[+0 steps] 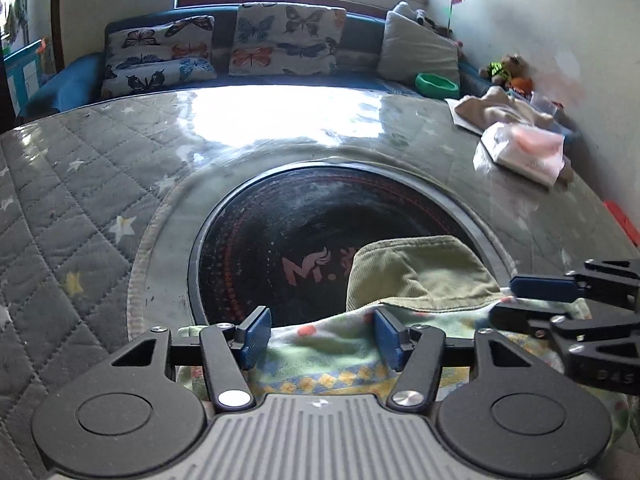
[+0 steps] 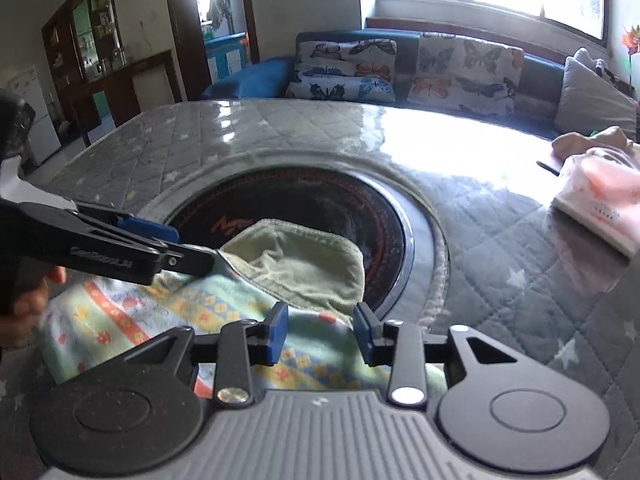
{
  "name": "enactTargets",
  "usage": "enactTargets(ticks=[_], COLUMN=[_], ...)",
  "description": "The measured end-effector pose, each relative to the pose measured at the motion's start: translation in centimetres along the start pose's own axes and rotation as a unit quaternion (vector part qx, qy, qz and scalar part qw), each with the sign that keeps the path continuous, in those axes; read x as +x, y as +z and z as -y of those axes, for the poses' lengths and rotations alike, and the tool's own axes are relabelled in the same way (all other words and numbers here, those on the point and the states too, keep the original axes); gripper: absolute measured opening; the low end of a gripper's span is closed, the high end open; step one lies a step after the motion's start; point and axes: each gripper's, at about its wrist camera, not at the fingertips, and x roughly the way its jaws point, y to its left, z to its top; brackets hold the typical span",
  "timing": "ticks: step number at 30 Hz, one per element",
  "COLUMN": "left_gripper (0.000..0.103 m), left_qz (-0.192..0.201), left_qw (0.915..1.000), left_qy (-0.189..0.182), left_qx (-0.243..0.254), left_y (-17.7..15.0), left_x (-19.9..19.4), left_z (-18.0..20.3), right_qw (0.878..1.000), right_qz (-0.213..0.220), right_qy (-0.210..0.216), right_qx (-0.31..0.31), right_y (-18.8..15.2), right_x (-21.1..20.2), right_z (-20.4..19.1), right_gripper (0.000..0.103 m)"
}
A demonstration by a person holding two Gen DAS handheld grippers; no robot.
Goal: Fold clothes
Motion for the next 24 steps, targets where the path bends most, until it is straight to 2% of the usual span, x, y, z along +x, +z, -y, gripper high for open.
enactTargets(ticks=[1, 2, 3, 4, 5, 7, 15, 17, 19, 21, 24], left_gripper=[0.06, 0.059, 0.059, 0.059, 0.059, 0.06, 0.061, 0.065, 0.079, 0.088, 0.089], left_qz=[0.004, 0.008, 0.012, 0.016, 0.02, 0.03, 0.067, 0.074, 0.087, 0.099, 0.105], left_qw=[1.0, 1.0, 0.9999, 0.9998, 0.9997, 0.9994, 0.9974, 0.9967, 0.9951, 0.9937, 0.9923], left_qy=[-0.001, -0.001, -0.004, -0.007, -0.01, -0.015, -0.021, -0.026, -0.034, -0.028, -0.023], left_qx=[-0.001, -0.002, -0.004, -0.005, -0.006, -0.002, 0.014, 0.018, 0.031, 0.044, 0.061], left_y=[-0.1, -0.3, -0.4, -0.4, -0.5, -0.8, -3.1, -3.8, -4.6, -5.5, -6.6], left_x=[-0.3, -0.6, -1.0, -1.5, -1.9, -3.0, -8.2, -9.6, -10.9, -11.9, -12.6], left_z=[-0.1, -0.2, -0.3, -0.4, -0.5, -0.4, -0.3, -0.3, 0.3, 1.0, 1.8], right_qw=[1.0, 0.999, 0.999, 0.997, 0.995, 0.991, 0.986, 0.984, 0.984, 0.985, 0.986], right_qz=[0.016, 0.034, 0.053, 0.074, 0.094, 0.123, 0.166, 0.177, 0.179, 0.168, 0.163], right_qy=[0.003, 0.006, 0.006, 0.006, 0.006, 0.007, 0.005, 0.011, 0.017, 0.023, 0.028], right_qx=[0.0, -0.001, -0.009, -0.018, -0.028, -0.044, -0.02, -0.008, -0.001, 0.004, 0.004], right_y=[-0.1, -0.2, -0.5, -0.8, -1.2, -1.5, -2.0, -2.5, -2.9, -3.1, -3.6], right_x=[-1.1, -2.2, -3.3, -4.3, -5.4, -7.0, -9.6, -10.0, -9.8, -9.0, -8.8], right_z=[-0.3, -0.6, -1.0, -1.4, -1.8, -2.5, -3.7, -3.8, -4.0, -4.2, -4.4], right_gripper=[0.036, 0.047, 0.061, 0.096, 0.102, 0.103, 0.103, 0.103, 0.103, 0.103, 0.103])
